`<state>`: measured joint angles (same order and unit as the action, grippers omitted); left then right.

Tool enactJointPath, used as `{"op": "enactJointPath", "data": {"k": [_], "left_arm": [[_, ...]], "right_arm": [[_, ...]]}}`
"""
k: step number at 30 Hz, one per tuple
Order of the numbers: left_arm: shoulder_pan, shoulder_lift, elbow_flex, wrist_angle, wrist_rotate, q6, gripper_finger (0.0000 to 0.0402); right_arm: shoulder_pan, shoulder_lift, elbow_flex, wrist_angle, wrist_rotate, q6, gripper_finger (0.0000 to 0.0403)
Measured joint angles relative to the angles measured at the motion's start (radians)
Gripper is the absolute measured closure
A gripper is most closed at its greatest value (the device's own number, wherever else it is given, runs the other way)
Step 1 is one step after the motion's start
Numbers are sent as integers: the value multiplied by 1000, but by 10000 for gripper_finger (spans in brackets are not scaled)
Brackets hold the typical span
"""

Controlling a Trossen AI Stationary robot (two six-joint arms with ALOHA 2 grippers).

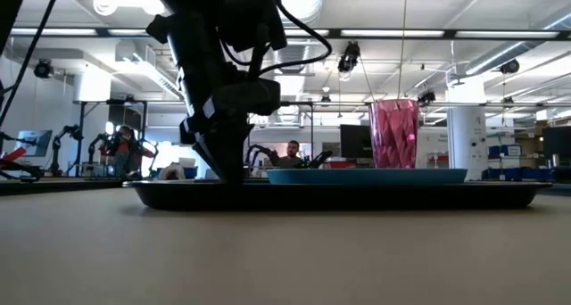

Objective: Pick and place plate/cup/fork/spoon on tray
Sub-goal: Adjust the blue fork

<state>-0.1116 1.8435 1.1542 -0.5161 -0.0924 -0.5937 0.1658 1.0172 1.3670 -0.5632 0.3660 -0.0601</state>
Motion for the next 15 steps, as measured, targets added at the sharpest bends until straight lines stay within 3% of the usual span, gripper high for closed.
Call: {"op": "enactJointPath", "data": {"k": [15], "left_arm": [[-8, -10, -2, -129, 12, 8, 402]], "right_arm": [[0, 0, 0, 0, 0, -3, 394]]}}
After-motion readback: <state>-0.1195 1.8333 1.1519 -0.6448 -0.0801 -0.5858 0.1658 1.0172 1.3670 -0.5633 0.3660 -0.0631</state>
